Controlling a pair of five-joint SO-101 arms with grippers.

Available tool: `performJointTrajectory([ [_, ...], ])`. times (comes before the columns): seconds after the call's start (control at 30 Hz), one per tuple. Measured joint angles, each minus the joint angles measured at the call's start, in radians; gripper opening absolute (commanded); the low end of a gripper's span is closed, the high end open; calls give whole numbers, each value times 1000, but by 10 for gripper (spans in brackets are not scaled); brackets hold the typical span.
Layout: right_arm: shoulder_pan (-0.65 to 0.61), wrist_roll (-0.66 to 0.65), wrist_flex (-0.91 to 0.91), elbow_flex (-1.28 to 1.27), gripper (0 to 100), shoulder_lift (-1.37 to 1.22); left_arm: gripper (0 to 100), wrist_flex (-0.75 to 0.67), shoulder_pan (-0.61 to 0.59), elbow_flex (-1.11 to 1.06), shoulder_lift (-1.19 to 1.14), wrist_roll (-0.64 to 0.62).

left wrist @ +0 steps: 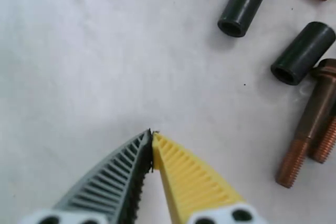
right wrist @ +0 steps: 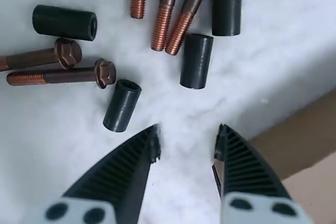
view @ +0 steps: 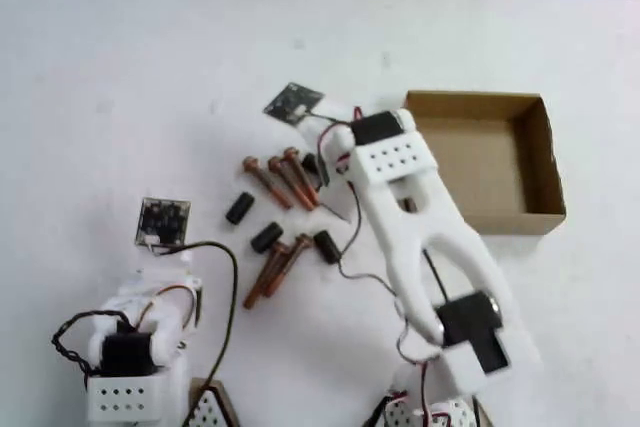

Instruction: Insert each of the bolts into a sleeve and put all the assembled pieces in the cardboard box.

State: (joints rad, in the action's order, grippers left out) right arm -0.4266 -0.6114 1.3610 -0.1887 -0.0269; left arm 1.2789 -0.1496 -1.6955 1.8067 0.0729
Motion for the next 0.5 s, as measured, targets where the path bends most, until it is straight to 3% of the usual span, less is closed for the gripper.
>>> performJointTrajectory([
  [0.5, -3, 0, 0, 250, 163, -344, 23, 0, 0, 0, 0, 0],
])
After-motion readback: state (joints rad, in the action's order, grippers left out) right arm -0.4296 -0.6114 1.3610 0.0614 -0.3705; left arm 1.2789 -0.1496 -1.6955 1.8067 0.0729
